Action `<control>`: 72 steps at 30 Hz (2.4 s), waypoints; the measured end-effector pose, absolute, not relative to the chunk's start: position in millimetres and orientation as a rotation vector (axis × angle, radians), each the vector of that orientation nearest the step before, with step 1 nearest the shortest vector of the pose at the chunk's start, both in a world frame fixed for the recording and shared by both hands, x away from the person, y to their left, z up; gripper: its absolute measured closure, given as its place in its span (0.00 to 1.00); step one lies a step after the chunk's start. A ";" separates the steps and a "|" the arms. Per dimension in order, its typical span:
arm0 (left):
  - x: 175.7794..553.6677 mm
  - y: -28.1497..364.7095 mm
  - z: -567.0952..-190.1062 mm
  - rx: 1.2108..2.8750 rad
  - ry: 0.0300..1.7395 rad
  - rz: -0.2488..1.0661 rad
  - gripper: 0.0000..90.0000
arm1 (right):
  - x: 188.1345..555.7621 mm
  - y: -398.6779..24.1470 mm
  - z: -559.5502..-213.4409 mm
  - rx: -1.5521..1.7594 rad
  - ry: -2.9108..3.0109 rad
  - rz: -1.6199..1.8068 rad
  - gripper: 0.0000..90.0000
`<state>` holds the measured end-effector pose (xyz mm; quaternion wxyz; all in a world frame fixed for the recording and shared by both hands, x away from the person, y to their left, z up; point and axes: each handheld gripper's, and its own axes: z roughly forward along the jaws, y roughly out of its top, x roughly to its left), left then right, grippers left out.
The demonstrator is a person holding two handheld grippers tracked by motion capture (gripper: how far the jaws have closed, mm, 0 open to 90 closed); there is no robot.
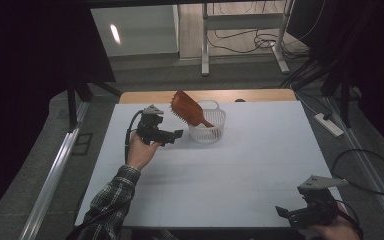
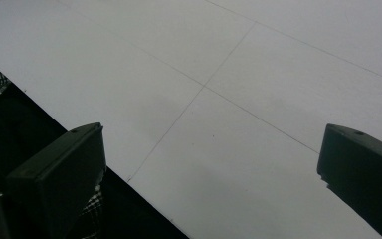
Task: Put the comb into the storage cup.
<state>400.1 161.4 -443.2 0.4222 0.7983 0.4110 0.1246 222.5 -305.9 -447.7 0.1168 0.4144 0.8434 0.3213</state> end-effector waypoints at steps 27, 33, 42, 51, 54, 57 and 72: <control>371.1 172.8 -442.8 1.997 1.011 0.300 0.00 | 221.7 -304.9 -447.5 1.198 2.473 0.936 0.00; 365.1 177.0 -442.0 1.984 1.017 0.293 0.00 | 221.6 -304.9 -447.5 1.199 2.472 0.935 0.00; 354.5 179.9 -441.9 2.001 1.015 0.307 0.00 | 221.6 -304.6 -447.5 1.200 2.473 0.932 0.00; 343.5 185.6 -440.5 2.000 1.017 0.317 0.00 | 221.5 -304.4 -447.4 1.199 2.471 0.931 0.00; 340.7 186.6 -440.5 2.003 1.017 0.316 0.00 | 221.4 -304.5 -447.3 1.201 2.468 0.932 0.00; 337.3 187.3 -440.6 2.007 1.015 0.319 0.00 | 221.3 -304.7 -447.2 1.204 2.460 0.930 0.00; 314.5 195.6 -443.0 2.022 1.021 0.325 0.00 | 220.7 -304.9 -446.7 1.209 2.440 0.924 0.00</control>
